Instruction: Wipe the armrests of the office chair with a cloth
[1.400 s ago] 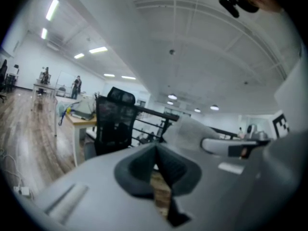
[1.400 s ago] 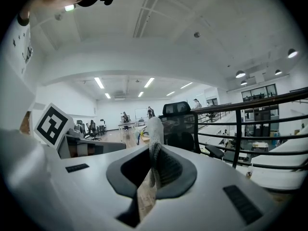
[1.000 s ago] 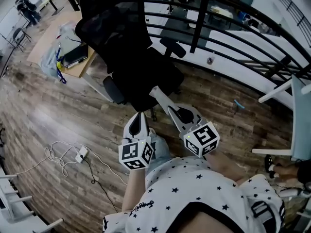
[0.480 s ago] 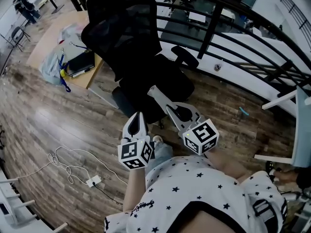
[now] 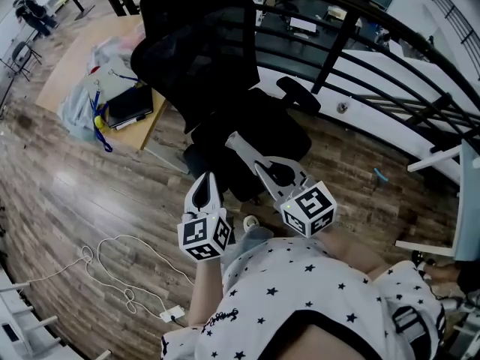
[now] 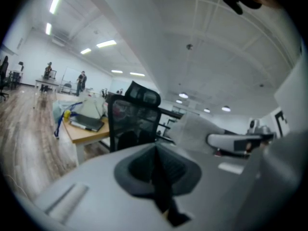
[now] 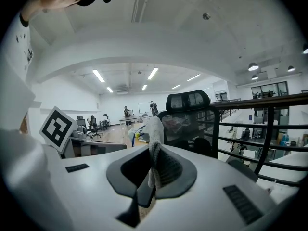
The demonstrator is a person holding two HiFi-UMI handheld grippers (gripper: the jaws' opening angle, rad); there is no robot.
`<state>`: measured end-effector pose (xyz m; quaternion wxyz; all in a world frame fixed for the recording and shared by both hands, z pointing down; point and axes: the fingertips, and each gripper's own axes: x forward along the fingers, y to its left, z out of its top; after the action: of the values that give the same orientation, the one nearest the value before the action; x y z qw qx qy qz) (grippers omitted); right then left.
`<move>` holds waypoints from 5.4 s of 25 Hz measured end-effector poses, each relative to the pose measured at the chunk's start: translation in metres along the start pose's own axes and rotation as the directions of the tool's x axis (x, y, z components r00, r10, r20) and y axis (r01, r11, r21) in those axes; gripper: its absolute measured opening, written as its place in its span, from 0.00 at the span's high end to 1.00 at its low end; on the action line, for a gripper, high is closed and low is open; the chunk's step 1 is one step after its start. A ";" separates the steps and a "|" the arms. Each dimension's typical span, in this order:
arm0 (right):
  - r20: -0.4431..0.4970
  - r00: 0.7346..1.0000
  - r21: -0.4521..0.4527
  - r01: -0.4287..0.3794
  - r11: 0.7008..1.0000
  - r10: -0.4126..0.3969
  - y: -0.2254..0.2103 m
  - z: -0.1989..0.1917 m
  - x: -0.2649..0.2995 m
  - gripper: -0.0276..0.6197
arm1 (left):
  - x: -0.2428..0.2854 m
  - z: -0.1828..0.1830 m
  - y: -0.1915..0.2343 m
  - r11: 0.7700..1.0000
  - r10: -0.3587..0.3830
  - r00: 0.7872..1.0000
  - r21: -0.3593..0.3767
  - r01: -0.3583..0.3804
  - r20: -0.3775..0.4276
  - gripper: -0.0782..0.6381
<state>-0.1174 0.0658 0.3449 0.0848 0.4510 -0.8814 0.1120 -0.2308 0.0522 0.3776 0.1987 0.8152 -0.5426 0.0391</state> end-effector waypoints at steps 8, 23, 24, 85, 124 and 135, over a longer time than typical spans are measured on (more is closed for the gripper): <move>-0.035 0.999 -0.016 -0.032 0.999 0.031 0.002 -0.006 0.047 0.91 | 0.019 -0.005 0.038 0.999 0.025 0.999 -0.023 -0.025 -0.025 0.88; -0.140 0.978 -0.006 -0.160 0.987 0.157 -0.018 -0.036 0.146 0.91 | 0.031 -0.044 0.098 0.966 0.212 0.972 -0.130 -0.224 -0.103 0.88; -0.149 0.974 -0.009 -0.171 0.985 0.168 -0.020 -0.038 0.154 0.91 | 0.032 -0.048 0.102 0.961 0.225 0.968 -0.139 -0.240 -0.113 0.88; -0.639 0.728 -0.240 -0.495 0.835 0.248 0.009 -0.266 0.366 0.92 | 0.041 -0.156 0.170 0.863 0.370 0.880 -0.242 -0.444 -0.298 0.88; -0.683 0.698 -0.239 -0.490 0.839 0.214 0.047 -0.294 0.278 0.92 | -0.013 -0.164 0.148 0.908 0.296 0.911 -0.210 -0.361 -0.286 0.88; -0.697 0.678 -0.214 -0.507 0.835 0.233 0.059 -0.307 0.232 0.92 | -0.011 -0.164 0.136 0.923 0.267 0.922 -0.202 -0.329 -0.279 0.88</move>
<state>-0.2844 0.0034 0.6909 0.4454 0.1655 -0.8745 0.0972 -0.3325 0.0770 0.5630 0.3553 0.6803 -0.6328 0.1026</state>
